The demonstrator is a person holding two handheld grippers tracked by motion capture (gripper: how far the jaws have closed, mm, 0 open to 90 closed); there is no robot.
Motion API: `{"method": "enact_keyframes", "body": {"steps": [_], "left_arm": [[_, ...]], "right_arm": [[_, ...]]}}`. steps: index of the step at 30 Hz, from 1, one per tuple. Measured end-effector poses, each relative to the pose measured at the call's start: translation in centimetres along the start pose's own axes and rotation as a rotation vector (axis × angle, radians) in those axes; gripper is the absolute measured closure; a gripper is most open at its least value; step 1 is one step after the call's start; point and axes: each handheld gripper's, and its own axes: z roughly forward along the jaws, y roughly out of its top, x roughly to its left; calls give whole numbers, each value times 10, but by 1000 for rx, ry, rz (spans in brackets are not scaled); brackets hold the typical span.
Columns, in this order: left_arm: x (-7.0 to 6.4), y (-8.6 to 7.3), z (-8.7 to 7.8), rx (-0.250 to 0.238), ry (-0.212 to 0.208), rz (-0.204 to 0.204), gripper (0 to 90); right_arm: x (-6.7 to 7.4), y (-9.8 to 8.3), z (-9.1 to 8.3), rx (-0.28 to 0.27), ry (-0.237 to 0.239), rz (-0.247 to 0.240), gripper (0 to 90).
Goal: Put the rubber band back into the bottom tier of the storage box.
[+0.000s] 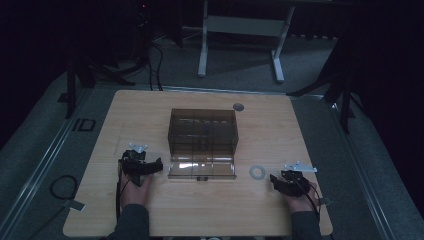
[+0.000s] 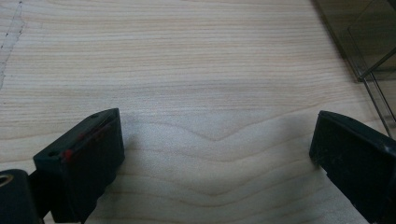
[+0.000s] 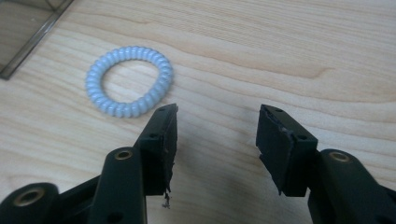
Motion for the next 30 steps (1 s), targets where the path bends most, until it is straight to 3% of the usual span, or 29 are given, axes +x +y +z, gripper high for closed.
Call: {"method": "enact_keyframes", "body": {"steps": [10, 16, 21, 30], "left_arm": [[0, 0, 0, 0, 1, -1, 30], [0, 0, 0, 0, 1, -1, 30], [0, 0, 0, 0, 1, 0, 30], [0, 0, 0, -3, 1, -3, 30]], "right_arm": [[9, 19, -23, 45, 31, -85, 504], [15, 33, -27, 93, 69, -145, 532], [15, 42, -25, 140, 112, -153, 555], [16, 60, -23, 204, 143, -166, 580]]}}
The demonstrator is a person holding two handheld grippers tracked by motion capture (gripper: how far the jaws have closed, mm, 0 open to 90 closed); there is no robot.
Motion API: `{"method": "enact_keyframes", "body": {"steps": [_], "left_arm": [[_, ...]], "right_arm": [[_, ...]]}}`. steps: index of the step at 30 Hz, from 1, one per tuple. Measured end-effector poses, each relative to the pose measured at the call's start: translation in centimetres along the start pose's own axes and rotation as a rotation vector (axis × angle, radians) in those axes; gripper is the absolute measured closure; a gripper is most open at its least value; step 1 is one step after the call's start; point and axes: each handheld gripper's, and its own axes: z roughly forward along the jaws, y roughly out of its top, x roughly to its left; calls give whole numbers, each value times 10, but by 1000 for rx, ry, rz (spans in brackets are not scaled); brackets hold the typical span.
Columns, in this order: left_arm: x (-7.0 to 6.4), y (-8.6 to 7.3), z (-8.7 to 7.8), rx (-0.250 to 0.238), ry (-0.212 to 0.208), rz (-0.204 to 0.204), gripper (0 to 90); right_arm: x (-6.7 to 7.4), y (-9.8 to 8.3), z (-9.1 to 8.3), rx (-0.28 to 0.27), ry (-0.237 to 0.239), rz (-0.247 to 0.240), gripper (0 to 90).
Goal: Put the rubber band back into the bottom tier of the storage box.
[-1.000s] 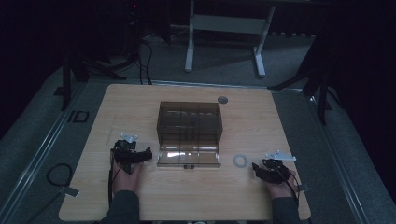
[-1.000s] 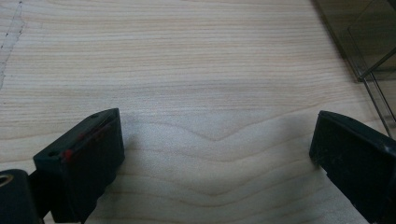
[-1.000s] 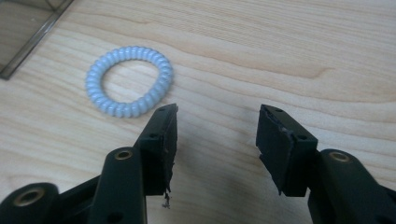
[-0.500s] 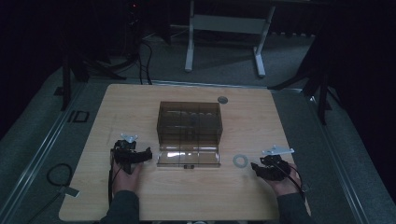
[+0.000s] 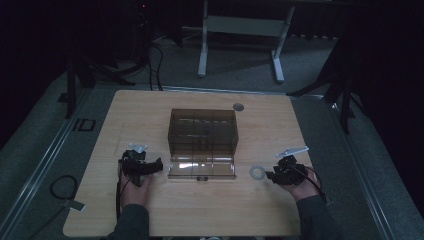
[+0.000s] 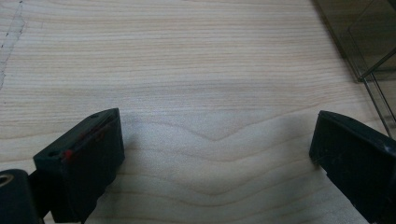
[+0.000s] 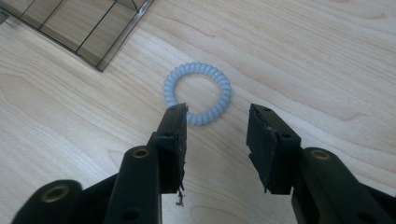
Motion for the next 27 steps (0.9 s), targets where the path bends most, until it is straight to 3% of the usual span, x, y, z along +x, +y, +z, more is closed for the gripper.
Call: {"method": "enact_keyframes", "body": {"steps": [8, 27], "left_arm": [[0, 0, 0, 1, 0, 0, 30], [-1, 0, 0, 1, 3, -4, 31]], "right_arm": [[-1, 10, -1, 53, 6, -12, 595], [2, 36, 5, 155, 29, -94, 629]]}}
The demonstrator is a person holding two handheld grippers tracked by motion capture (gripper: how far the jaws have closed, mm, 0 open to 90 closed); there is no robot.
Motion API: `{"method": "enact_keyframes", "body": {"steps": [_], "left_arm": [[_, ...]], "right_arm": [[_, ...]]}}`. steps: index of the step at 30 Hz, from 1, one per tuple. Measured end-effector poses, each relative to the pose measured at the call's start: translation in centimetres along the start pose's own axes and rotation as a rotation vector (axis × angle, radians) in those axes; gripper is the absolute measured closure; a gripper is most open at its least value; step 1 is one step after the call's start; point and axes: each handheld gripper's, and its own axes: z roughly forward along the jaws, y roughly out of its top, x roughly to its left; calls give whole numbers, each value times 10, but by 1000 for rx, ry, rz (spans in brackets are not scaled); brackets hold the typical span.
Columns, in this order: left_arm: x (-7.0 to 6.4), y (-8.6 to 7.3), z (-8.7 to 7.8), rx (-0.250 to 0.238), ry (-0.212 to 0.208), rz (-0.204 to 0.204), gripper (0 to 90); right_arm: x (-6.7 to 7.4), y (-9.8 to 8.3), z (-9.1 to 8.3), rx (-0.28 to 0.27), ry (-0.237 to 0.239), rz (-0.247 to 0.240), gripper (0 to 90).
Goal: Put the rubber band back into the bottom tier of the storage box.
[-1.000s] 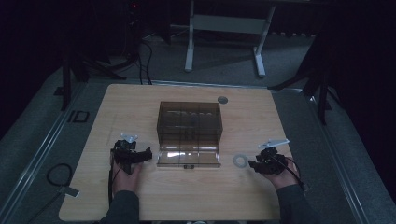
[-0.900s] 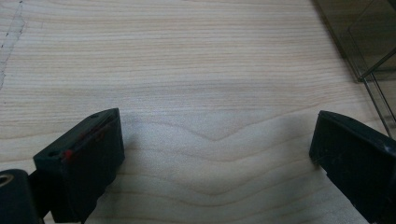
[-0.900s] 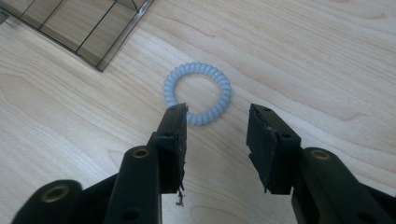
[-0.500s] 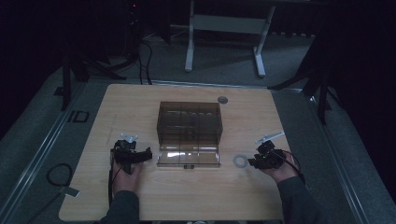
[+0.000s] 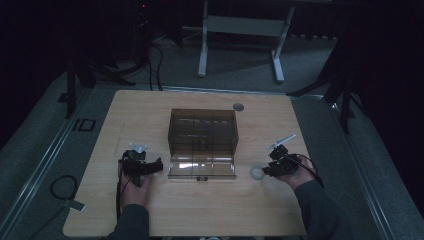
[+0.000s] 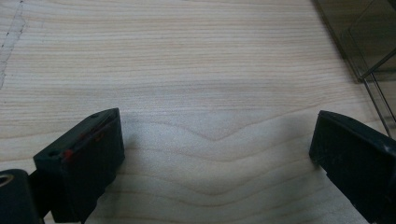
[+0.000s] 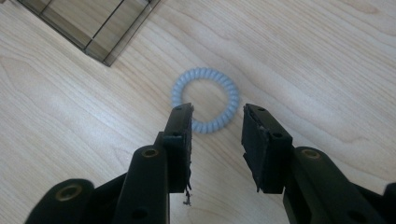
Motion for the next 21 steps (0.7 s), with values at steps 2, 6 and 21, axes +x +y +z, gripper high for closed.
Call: {"method": "enact_keyframes", "body": {"steps": [2, 6, 21], "left_arm": [[0, 0, 0, 1, 0, 0, 31], [0, 0, 0, 0, 0, 0, 31], [0, 0, 0, 1, 1, -1, 31]], "right_arm": [[-1, 3, 0, 5, -1, -2, 634], [-3, 8, 2, 14, 4, -8, 640], [-5, 29, 12, 115, -14, -57, 697]]}}
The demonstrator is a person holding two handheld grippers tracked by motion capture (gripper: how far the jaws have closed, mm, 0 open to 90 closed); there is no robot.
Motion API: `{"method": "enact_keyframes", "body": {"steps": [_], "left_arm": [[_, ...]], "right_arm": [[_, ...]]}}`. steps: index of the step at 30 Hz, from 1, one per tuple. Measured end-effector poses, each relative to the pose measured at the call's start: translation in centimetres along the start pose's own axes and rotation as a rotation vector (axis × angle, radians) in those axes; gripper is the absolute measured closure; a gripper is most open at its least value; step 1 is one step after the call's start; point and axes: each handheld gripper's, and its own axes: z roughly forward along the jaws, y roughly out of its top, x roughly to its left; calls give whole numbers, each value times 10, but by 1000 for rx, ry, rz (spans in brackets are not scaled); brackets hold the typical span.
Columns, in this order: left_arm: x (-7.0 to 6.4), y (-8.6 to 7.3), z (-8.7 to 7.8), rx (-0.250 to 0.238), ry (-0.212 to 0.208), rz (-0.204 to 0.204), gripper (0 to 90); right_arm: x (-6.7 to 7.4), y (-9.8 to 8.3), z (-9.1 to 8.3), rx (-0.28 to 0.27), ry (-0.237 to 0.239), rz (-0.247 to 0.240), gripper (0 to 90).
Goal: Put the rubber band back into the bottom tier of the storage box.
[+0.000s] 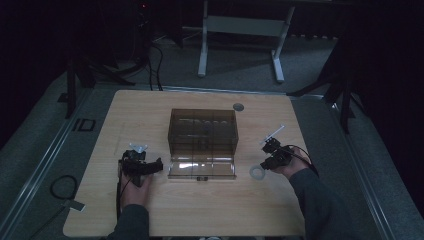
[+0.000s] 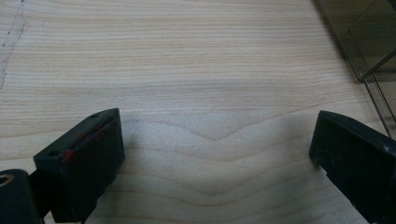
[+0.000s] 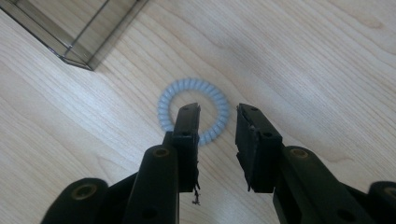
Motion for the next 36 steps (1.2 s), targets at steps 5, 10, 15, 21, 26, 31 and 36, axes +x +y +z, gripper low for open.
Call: {"method": "enact_keyframes", "body": {"steps": [5, 10, 15, 21, 26, 31, 36], "left_arm": [[0, 0, 0, 0, 0, 0, 31], [0, 0, 0, 0, 0, 0, 31], [0, 0, 0, 0, 0, 0, 31], [0, 0, 0, -1, 0, 0, 31], [0, 0, 0, 0, 0, 0, 31], [0, 0, 0, 0, 0, 0, 31], [0, 0, 0, -1, 1, -2, 31]], "right_arm": [[1, 4, 7, 45, -3, -16, 720], [-2, 7, 16, 82, -3, -14, 738], [-6, 9, 23, 102, 10, -7, 753], [-5, 11, 29, 127, 15, -9, 756], [-4, 15, 34, 150, 14, -18, 766], [-4, 17, 38, 166, 11, -17, 766], [-4, 18, 43, 192, 3, -22, 766]]}}
